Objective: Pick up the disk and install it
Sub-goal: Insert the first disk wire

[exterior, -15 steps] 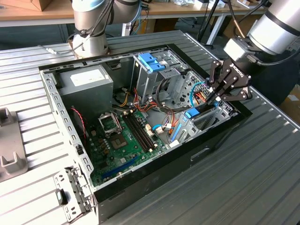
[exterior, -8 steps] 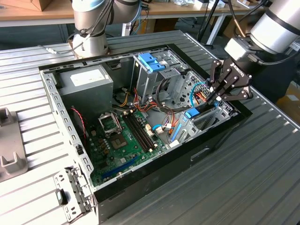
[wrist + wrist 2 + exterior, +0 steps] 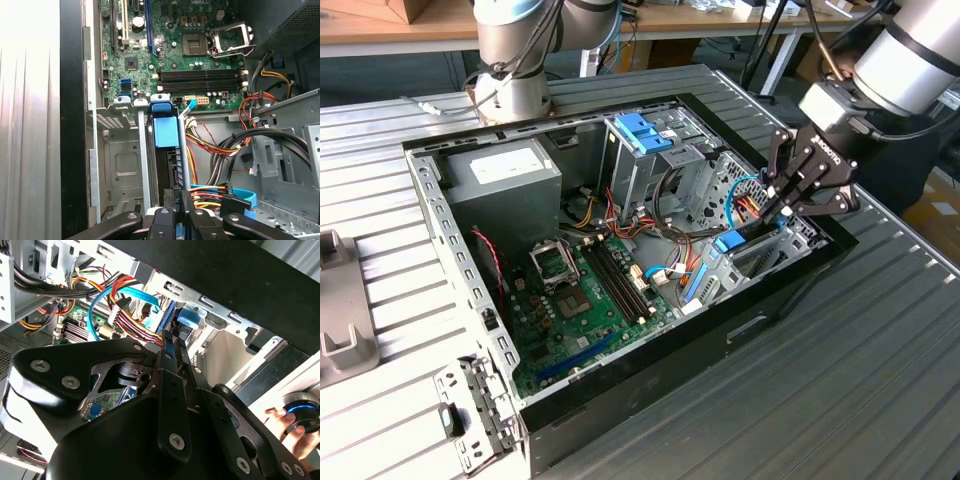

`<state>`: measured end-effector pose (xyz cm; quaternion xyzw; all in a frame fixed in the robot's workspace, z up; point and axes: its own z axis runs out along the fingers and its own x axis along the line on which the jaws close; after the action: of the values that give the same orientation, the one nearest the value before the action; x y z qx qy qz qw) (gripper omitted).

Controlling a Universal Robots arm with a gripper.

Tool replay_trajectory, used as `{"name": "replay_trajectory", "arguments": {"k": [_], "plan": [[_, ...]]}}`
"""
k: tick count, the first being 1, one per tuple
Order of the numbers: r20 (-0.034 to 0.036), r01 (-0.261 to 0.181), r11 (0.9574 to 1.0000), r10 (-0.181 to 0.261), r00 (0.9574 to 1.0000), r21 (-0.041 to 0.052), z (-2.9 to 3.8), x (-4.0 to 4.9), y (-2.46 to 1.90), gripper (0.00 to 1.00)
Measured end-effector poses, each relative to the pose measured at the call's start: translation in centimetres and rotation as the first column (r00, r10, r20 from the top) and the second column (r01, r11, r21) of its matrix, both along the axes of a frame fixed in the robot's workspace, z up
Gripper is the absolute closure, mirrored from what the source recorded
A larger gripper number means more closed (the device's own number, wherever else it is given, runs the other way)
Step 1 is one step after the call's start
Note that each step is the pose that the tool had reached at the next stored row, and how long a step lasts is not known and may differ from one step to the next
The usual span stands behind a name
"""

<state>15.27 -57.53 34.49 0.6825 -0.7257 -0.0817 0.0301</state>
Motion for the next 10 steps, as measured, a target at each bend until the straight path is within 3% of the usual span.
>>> {"name": "replay_trajectory", "arguments": {"k": [10], "plan": [[0.0000, 0.000, 1.0000, 0.000, 1.0000, 0.0069, -0.44, 0.00, -0.05, 0.83]]}}
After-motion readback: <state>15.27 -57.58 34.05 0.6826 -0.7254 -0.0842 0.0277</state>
